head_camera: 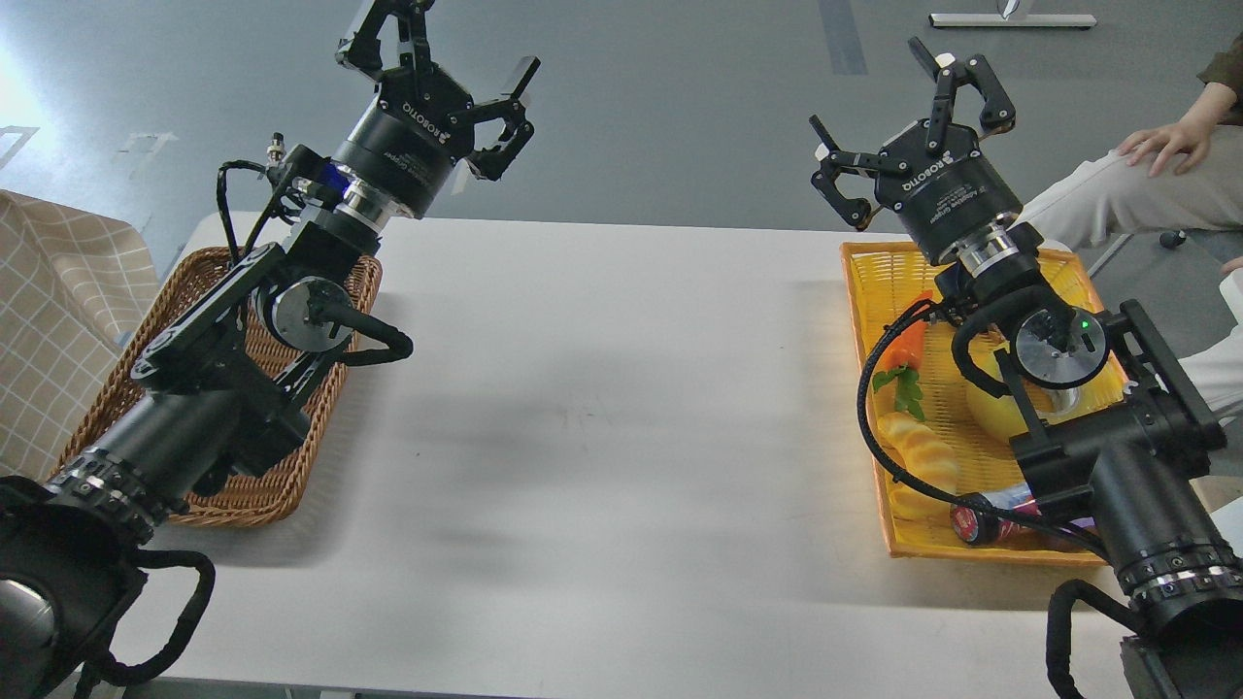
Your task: Place and transfer tape with both arms
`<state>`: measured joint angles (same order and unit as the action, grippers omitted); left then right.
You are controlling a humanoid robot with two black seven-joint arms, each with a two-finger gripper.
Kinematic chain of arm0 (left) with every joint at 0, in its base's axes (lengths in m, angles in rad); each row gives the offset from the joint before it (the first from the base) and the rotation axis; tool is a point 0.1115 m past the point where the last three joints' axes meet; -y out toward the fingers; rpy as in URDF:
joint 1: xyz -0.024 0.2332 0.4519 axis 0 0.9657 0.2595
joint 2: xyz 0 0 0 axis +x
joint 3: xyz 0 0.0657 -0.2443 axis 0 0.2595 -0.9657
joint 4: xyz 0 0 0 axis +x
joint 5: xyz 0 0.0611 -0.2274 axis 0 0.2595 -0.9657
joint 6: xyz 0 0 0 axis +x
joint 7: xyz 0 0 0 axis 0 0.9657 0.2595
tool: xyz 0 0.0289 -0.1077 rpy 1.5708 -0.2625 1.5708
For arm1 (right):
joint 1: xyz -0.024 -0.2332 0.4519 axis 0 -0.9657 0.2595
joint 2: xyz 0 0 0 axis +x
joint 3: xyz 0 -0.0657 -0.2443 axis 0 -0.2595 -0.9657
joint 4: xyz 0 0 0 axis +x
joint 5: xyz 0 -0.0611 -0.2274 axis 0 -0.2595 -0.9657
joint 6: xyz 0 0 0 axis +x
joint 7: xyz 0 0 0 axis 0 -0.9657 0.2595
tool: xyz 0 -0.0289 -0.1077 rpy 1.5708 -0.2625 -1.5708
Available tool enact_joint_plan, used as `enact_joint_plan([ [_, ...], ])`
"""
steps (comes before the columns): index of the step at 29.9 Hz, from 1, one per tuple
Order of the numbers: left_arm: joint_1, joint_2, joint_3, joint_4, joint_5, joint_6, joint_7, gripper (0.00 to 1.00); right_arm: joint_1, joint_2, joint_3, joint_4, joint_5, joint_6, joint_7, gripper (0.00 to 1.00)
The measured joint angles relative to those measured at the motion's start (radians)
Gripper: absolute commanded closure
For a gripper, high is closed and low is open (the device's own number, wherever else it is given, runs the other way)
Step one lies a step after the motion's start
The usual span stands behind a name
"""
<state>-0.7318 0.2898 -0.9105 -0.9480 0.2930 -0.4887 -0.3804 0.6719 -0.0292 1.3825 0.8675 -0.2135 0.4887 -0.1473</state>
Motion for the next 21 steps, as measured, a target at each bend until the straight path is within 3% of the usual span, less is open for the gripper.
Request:
enact_joint_plan([
  [21, 0.0, 0.002, 0.0, 0.0, 0.0, 0.0, 0.0, 0.02, 0.0, -0.011, 0.002, 0.005, 0.0, 0.0, 0.0, 0.0],
])
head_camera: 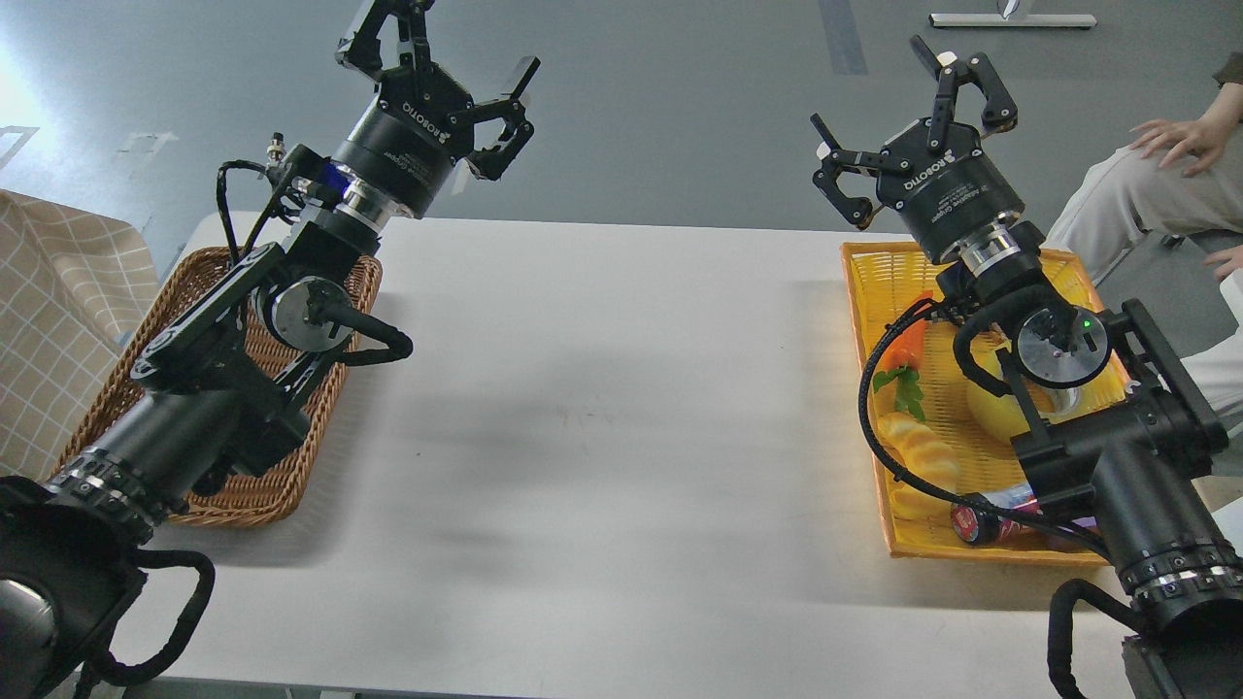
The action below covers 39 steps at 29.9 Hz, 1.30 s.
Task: Place and transfer tape with both arms
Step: 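Raise the right gripper and swing it outward beside the yellow tray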
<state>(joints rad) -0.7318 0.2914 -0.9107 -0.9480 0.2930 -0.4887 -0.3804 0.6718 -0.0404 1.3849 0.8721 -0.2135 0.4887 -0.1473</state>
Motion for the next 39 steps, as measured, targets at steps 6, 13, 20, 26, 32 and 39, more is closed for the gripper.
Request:
enact_joint_plan([
  [6, -0.001, 0.001, 0.0, 0.0, 0.0, 0.0, 0.0, 0.02, 0.003, -0.03, 0.0, 0.001, -0.001, 0.0, 0.0, 0.0],
  [13, -0.002, -0.001, -0.001, 0.0, 0.0, 0.0, 0.0, 0.02, 0.008, -0.081, -0.014, 0.001, -0.019, 0.0, 0.0, 0.0],
  [20, -0.002, -0.001, -0.001, 0.0, 0.0, 0.0, 0.0, 0.02, 0.008, -0.118, -0.016, 0.001, -0.179, 0.0, 0.0, 0.0],
  [26, -0.002, 0.005, 0.0, 0.0, 0.0, 0.0, 0.0, 0.02, 0.005, -0.179, -0.016, 0.042, -0.376, 0.0, 0.0, 0.0],
  [32, -0.002, 0.005, 0.001, 0.0, 0.0, 0.0, 0.0, 0.02, -0.01, -0.257, -0.052, 0.121, -0.558, 0.0, 0.0, 0.0],
  [39, -0.002, 0.0, 0.0, 0.0, 0.0, 0.0, 0.0, 0.02, -0.013, -0.412, -0.206, 0.275, -0.701, 0.0, 0.0, 0.0],
])
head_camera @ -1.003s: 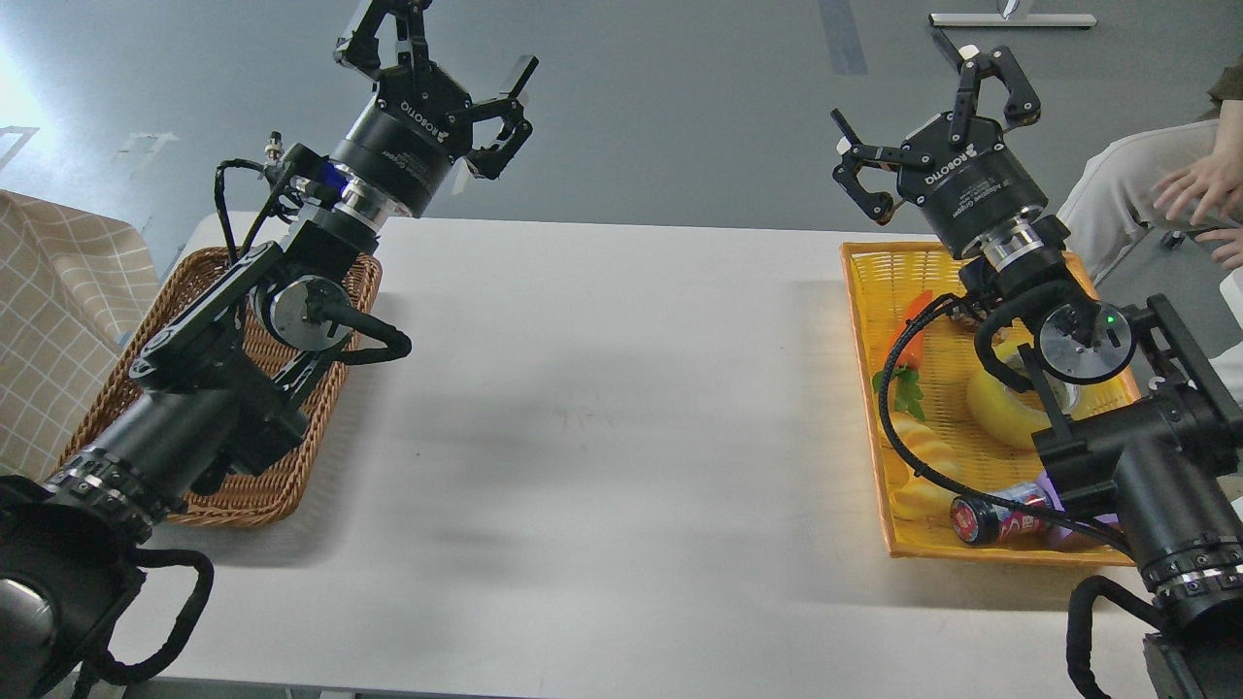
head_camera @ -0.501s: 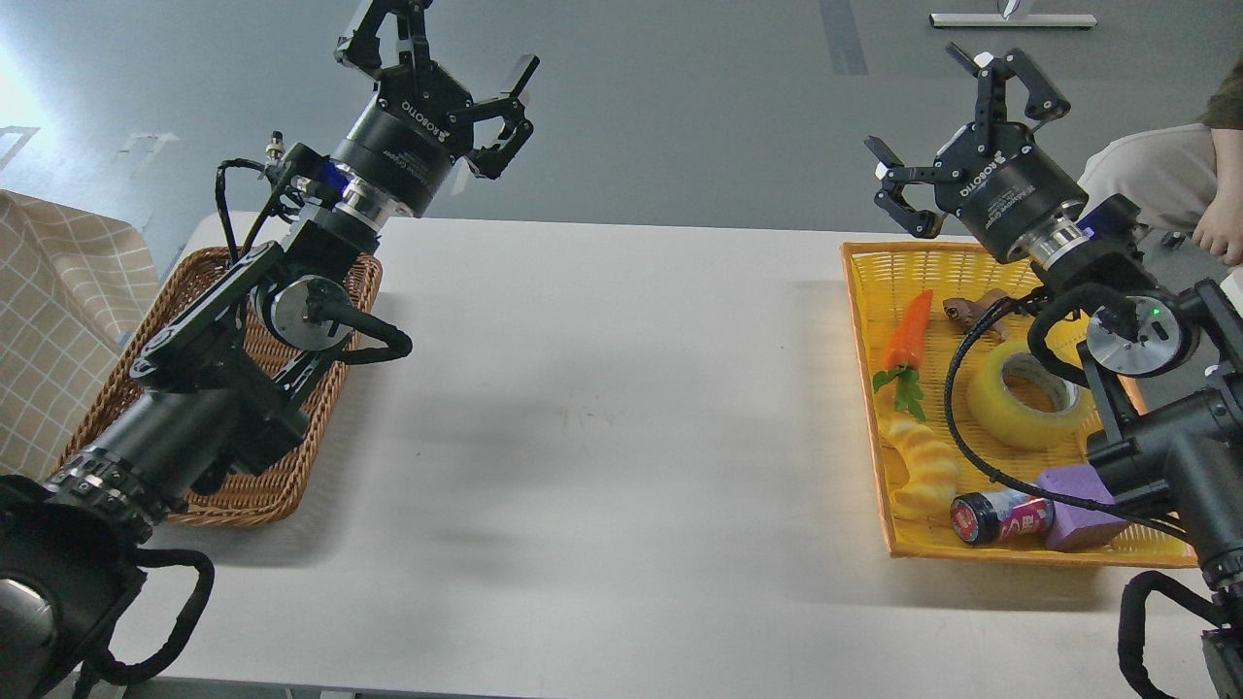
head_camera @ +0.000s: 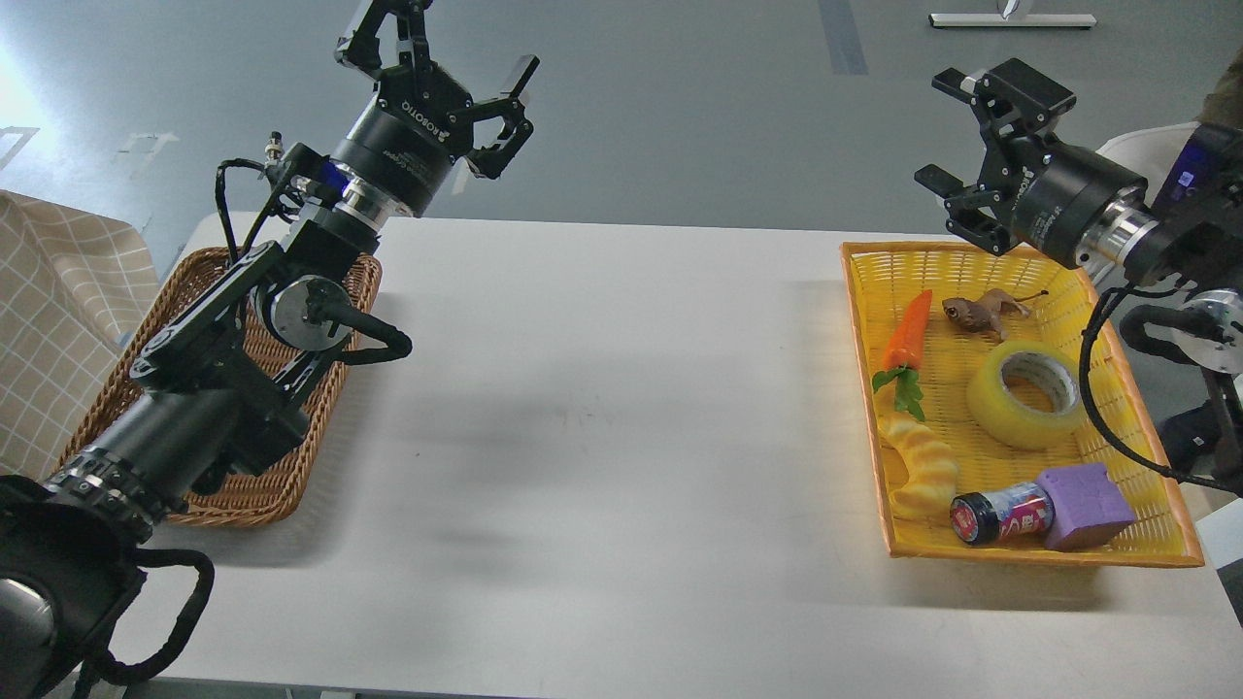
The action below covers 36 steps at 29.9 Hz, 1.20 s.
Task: Place and transfer tape with both arms
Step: 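Raise the right gripper and swing it outward beside the yellow tray, then reach the right gripper into the yellow tape roll and grasp it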
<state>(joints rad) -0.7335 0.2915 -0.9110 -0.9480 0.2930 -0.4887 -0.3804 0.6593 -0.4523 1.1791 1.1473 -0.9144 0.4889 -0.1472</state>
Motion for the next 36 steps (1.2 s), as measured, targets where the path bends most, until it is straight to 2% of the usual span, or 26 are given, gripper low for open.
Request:
enact_joint_plan([
  [6, 0.0, 0.005, 0.0, 0.0, 0.0, 0.0, 0.0, 0.02, -0.008, -0.116, -0.087, 0.09, -0.166, 0.0, -0.009, 0.0],
  [12, 0.0, 0.002, -0.002, 0.0, 0.0, 0.0, 0.0, 0.02, -0.056, -0.196, -0.096, 0.103, -0.35, 0.0, -0.012, 0.0],
  [23, 0.0, 0.007, -0.002, -0.001, 0.0, 0.0, 0.0, 0.02, -0.098, -0.298, -0.101, 0.106, -0.394, 0.0, -0.012, 0.0],
  [28, 0.0, 0.012, -0.002, -0.001, 0.0, 0.0, 0.0, 0.02, -0.082, -0.367, -0.187, 0.106, -0.492, -0.001, -0.008, 0.0],
  [36, 0.0, 0.01, -0.003, -0.002, -0.001, 0.0, 0.0, 0.02, -0.072, -0.363, -0.28, 0.095, -0.787, -0.001, -0.002, 0.02],
])
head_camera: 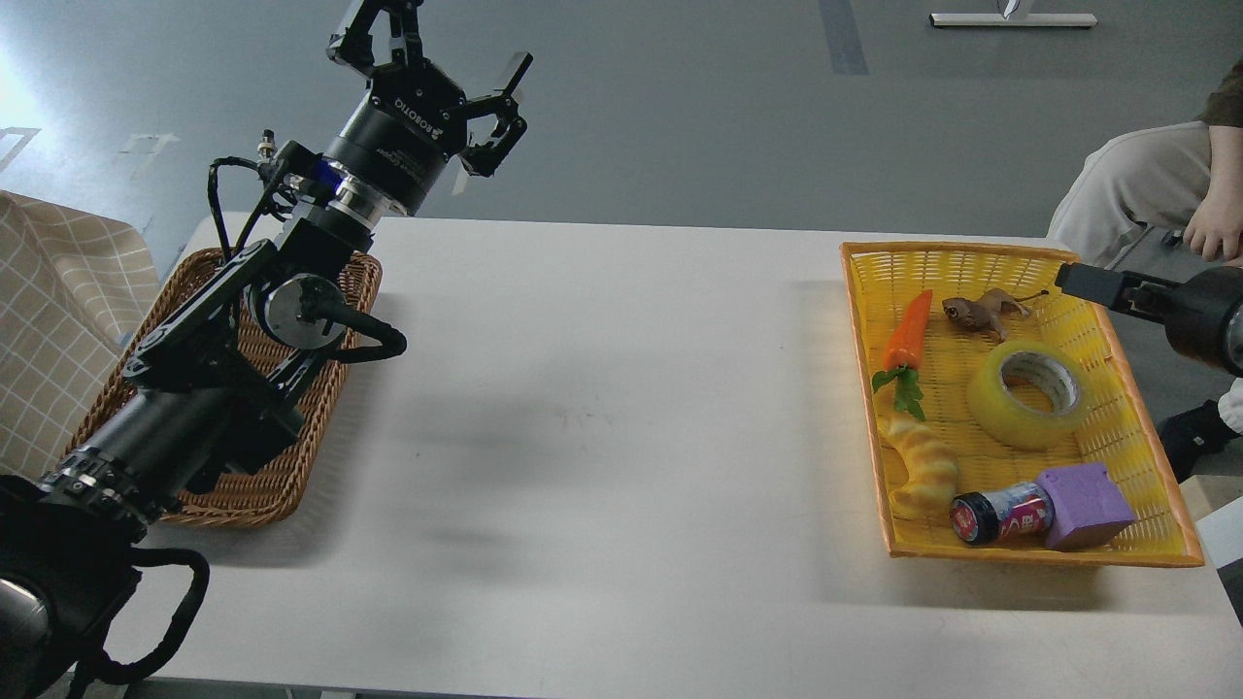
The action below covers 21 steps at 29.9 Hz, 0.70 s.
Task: Place and transfer tape with both arms
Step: 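Reach the right gripper into the yellow tape roll and grasp it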
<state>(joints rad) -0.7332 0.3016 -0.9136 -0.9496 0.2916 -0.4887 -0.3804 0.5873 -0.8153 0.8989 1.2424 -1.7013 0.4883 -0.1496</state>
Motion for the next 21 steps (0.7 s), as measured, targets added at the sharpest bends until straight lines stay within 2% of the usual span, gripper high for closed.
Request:
enact_joint_plan([
  [6, 0.0, -0.002, 0.0, 0.0, 0.001, 0.0, 0.0, 0.02, -0.01, 0.016, -0.022, -0.006, -0.111, 0.0, 0.001, 0.04],
  [14, 0.0, -0.001, 0.001, 0.0, 0.001, 0.0, 0.0, 0.02, -0.001, 0.039, -0.153, -0.069, -0.152, 0.0, -0.001, 0.04],
  [20, 0.0, 0.001, 0.001, 0.0, 0.001, 0.0, 0.0, 0.02, 0.0, 0.068, -0.18, -0.101, -0.156, 0.0, -0.001, 0.07],
  [21, 0.0, 0.001, 0.001, 0.0, 0.001, 0.0, 0.0, 0.02, 0.001, 0.072, -0.18, -0.103, -0.156, 0.0, -0.001, 0.1],
])
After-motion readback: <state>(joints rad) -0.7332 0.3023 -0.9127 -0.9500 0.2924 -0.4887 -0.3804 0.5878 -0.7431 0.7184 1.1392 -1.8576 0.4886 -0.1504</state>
